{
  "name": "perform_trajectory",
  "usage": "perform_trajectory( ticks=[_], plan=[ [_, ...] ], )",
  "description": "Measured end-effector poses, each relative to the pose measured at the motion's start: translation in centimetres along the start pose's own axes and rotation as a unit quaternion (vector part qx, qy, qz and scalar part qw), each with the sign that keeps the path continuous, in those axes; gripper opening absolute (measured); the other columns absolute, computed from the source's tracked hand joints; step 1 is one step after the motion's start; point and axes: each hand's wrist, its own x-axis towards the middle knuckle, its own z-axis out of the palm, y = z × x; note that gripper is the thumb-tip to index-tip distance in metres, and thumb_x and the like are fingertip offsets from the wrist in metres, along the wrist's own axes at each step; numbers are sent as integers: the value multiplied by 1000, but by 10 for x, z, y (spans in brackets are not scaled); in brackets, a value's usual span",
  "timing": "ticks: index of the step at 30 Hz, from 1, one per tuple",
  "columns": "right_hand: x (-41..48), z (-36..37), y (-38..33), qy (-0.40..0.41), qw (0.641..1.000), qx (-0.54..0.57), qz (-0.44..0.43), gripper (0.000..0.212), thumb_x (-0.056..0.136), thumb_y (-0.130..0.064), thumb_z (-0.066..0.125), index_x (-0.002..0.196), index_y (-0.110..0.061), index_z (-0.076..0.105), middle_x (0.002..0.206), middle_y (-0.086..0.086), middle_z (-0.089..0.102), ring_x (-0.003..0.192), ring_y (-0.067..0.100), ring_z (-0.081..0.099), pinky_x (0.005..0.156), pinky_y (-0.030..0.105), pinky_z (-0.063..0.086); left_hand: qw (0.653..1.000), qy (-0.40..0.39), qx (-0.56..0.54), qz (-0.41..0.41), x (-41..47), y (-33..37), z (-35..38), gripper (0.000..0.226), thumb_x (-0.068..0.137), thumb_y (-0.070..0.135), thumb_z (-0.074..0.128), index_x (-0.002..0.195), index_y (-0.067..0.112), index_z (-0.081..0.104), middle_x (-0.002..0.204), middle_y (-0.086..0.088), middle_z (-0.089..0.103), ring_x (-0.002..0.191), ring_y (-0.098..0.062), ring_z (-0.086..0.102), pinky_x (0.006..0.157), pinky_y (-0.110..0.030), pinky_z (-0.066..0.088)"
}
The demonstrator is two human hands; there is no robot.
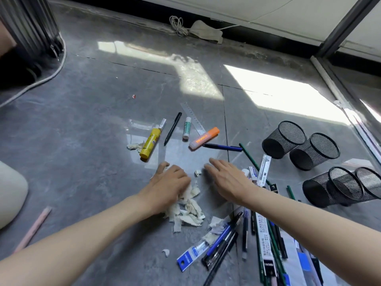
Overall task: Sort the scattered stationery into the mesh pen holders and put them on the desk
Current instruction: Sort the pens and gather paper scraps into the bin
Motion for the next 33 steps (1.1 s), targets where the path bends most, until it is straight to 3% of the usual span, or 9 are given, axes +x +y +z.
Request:
perform_trajectory(
  ticks=[4,8,12,15,18,20,23,28,33],
  plan=[
    [23,3,-17,20,999,41,9,34,98,-18,35,128,-9,46,129,14,46,115,31,44,96,39,38,977,114,13,-181,-10,-23,-16,38,56,3,77,92,12,68,104,-12,62,93,-31,60,81,-37,35],
    [47,4,-39,35,998,58,-8,27,96,-17,39,120,-12,50,113,9,50,100,29,47,82,37,39,917,59,-9,-394,-4,-55,-30,37,81,20,65,116,16,56,123,-12,49,110,-33,44,89,-40,34],
    [61,7,-54,43,996,84,-10,29,96,-16,40,123,-10,48,114,10,49,101,30,45,83,39,38,944,79,12,-320,-1,-55,-21,16,79,10,62,93,17,60,94,-5,63,92,-29,51,78,-34,26],
    [61,13,-60,57,994,86,-24,20,92,-16,43,110,-10,52,104,9,49,92,29,46,79,41,39,962,102,11,-252,-3,-41,-12,27,60,3,78,79,17,63,87,-5,61,86,-29,57,76,-32,26],
    [53,17,-58,73,993,95,-1,27,95,-24,39,113,-10,52,109,9,49,96,30,47,84,41,41,943,110,-24,-313,0,-44,-7,35,76,8,69,110,13,61,128,-12,52,122,-31,46,100,-35,23],
    [45,15,-54,51,994,98,19,38,99,-31,35,130,-10,45,127,12,42,114,30,41,99,38,34,925,59,-73,-369,0,-53,-7,47,94,17,47,140,15,38,154,-8,24,143,-24,17,114,-38,10],
    [31,12,-50,14,993,113,9,48,102,-38,26,144,-14,30,144,10,28,130,25,27,109,28,17,933,-48,-168,-314,-7,-54,-6,49,102,24,31,149,16,19,159,-1,10,146,-15,2,119,-35,2],
    [21,9,-49,-6,990,139,2,52,102,-37,22,149,-15,19,153,8,19,137,23,20,111,25,12,931,-92,-311,-168,-22,-15,-14,46,101,19,34,146,26,28,153,6,28,139,-9,26,113,-21,17],
    [27,7,-55,-36,990,134,-29,57,100,-45,17,152,-24,8,159,5,3,146,19,3,116,27,2,957,91,-186,-203,-40,-15,-21,18,82,2,57,96,13,56,98,-4,55,91,-24,54,78,-43,48]
  ],
)
